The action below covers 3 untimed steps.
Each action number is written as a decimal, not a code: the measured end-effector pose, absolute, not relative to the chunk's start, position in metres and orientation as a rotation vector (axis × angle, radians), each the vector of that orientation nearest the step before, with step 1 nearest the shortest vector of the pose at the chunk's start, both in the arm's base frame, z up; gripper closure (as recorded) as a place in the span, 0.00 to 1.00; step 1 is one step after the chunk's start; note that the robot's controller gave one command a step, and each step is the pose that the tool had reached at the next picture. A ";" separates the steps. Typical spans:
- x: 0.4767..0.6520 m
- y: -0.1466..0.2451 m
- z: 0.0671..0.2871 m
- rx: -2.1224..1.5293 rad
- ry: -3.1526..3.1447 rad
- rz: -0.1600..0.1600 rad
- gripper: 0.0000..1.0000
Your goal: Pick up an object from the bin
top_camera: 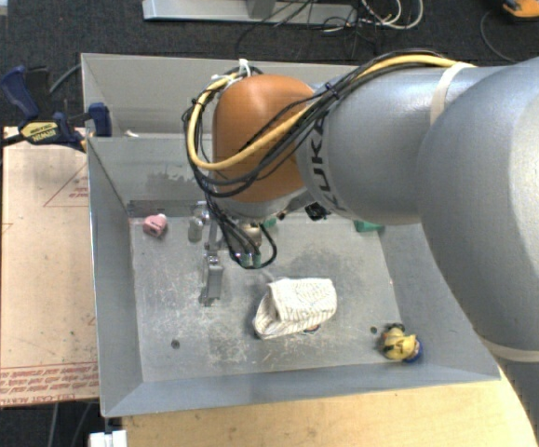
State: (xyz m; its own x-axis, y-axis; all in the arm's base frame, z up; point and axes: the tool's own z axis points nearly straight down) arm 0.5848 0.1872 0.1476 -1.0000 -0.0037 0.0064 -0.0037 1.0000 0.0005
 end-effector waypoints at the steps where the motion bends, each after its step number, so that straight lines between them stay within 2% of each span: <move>1: 0.587 0.186 0.153 -0.001 -3.143 -0.003 0.00; 2: 0.584 0.064 0.068 0.174 -3.129 0.002 0.00; 3: 0.589 0.141 0.144 1.022 -2.980 -0.005 0.00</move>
Offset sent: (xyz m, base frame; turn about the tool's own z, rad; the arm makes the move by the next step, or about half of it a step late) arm -0.0004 -0.1193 -0.0776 -0.1150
